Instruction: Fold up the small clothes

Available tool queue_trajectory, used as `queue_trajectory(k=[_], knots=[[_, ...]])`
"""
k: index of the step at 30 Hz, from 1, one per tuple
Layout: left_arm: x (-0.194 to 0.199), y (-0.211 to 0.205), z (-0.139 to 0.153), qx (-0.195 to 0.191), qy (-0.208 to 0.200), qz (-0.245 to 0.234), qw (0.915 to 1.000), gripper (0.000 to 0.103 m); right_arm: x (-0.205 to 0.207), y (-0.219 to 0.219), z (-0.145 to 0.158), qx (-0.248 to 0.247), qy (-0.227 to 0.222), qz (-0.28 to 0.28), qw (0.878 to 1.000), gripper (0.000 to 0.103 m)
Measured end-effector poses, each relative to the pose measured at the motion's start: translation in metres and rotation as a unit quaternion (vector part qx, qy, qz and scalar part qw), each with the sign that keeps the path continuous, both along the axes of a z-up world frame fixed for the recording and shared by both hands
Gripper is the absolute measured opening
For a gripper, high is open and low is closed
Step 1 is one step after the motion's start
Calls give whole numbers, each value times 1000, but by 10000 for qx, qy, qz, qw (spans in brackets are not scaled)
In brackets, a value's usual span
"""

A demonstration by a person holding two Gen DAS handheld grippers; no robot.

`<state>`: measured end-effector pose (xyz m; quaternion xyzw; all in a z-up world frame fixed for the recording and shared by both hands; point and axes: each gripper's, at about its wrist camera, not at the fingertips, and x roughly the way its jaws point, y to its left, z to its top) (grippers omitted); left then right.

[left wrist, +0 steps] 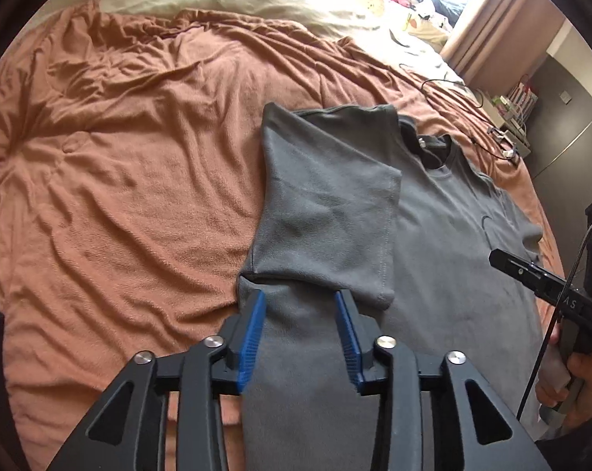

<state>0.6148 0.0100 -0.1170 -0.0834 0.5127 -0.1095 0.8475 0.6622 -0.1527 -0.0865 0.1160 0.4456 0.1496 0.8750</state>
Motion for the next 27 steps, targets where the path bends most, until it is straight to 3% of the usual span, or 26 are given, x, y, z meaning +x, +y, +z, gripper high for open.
queue_trajectory(k=[2, 8, 10, 14, 16, 19, 27], knots=[[-16, 0, 18, -3, -167, 0, 9999, 61, -24, -4, 12, -137, -135, 2, 9998, 49], [-59, 6, 62, -133, -599, 120, 9980, 85, -86, -13, 38, -122, -232, 134, 9996, 51], [-72, 7, 72, -108, -690, 155, 9974, 87, -105, -21, 49, -109, -285, 79, 9995, 81], [-100, 12, 86, -156, -771, 254, 9966, 91, -146, -33, 69, -98, -461, 34, 9989, 90], [-115, 14, 93, -215, -839, 322, 9957, 96, -164, -38, 78, -84, -507, 32, 9987, 102], [-138, 16, 102, -206, -1017, 434, 9937, 103, -189, -44, 90, -166, -675, 32, 9976, 103], [-183, 13, 125, -343, -1171, 572, 9909, 103, -255, -69, 114, -292, -906, -48, 9954, 103]])
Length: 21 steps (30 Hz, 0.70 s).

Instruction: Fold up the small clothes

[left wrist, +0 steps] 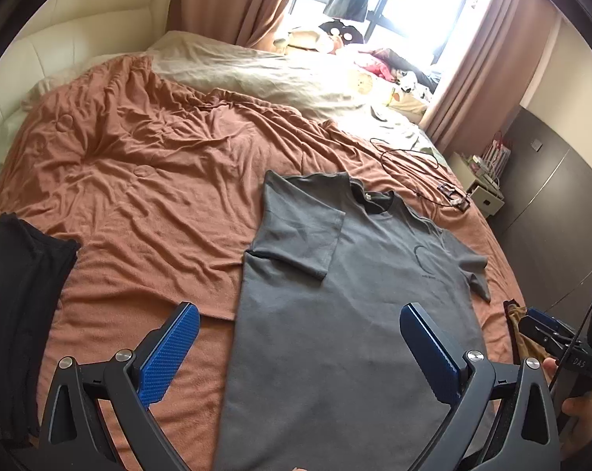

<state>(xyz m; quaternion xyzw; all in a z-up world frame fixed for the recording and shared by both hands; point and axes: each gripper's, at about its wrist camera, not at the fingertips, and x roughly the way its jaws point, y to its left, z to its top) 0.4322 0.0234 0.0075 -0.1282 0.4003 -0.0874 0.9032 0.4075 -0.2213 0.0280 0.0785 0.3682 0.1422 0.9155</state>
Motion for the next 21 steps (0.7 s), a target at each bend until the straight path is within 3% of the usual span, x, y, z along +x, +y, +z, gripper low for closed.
queue_trajectory(k=[8, 21], knots=[[-37, -25, 22, 5, -207, -109, 9997, 103, -58, -44, 16, 35, -135, -277, 9995, 103], [-74, -93, 40, -36, -456, -419, 9981, 103, -113, -84, 28, -236, -248, -755, 9966, 103]])
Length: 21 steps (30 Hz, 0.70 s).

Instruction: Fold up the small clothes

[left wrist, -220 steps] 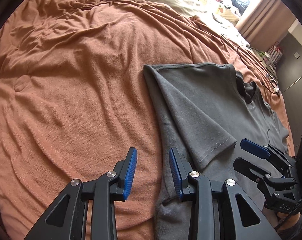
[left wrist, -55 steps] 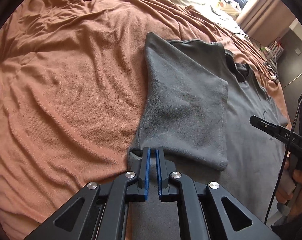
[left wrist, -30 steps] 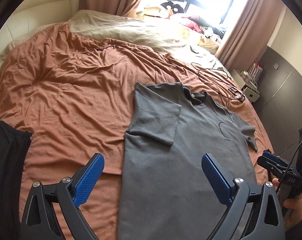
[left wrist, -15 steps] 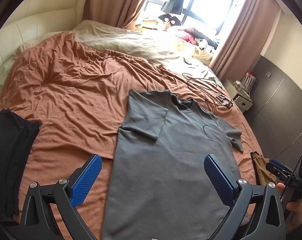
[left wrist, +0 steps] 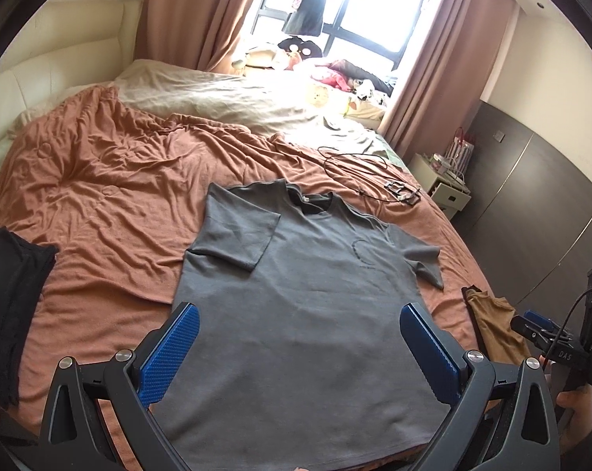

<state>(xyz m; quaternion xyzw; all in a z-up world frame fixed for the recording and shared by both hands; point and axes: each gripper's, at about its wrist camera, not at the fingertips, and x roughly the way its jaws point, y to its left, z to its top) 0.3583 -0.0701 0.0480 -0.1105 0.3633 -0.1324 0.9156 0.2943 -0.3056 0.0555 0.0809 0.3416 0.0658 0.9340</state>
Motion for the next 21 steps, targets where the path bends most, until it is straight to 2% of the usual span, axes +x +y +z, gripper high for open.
queue_trajectory(k=[6, 9, 16, 21], knots=[[-9, -35, 4, 32, -57, -214, 9997, 103, -12, -23, -7, 112, -5, -75, 9999, 103], [-10, -53, 6, 52, -61, -324, 9994, 103, -19, -38, -9, 362, 20, 26, 9993, 103], [-10, -102, 9, 137, -74, -726, 9972, 103, -32, -75, -13, 365, -99, -38, 9993, 103], [4, -133, 3, 112, 19, -1015, 9948, 103, -33, -92, -23, 409, -165, -303, 9986, 103]])
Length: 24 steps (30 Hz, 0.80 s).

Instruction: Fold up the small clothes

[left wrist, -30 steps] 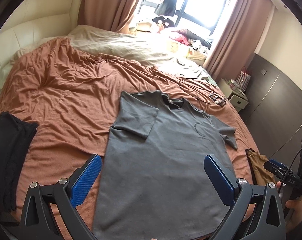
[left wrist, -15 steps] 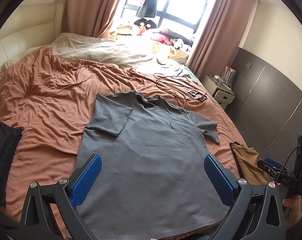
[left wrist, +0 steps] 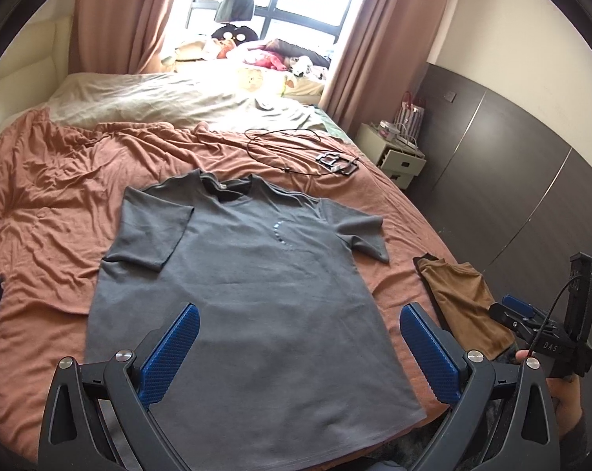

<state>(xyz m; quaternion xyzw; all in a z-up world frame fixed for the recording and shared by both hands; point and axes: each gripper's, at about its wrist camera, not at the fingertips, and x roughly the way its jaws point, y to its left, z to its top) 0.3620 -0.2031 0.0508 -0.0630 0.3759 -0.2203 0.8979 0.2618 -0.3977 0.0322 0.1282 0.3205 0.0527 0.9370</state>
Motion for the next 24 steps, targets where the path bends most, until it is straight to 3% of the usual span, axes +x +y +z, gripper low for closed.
queue_trajectory(k=[7, 19, 24], knots=[[35, -32, -17, 41, 111, -285, 9995, 103, 21, -14, -24, -12, 7, -192, 9998, 103], [99, -57, -36, -19, 135, -499, 9987, 102, 80, -26, -40, 13, 70, -643, 9979, 103], [131, -70, -48, -103, 279, -610, 9977, 98, 107, -37, -47, 108, 252, -620, 9977, 92]])
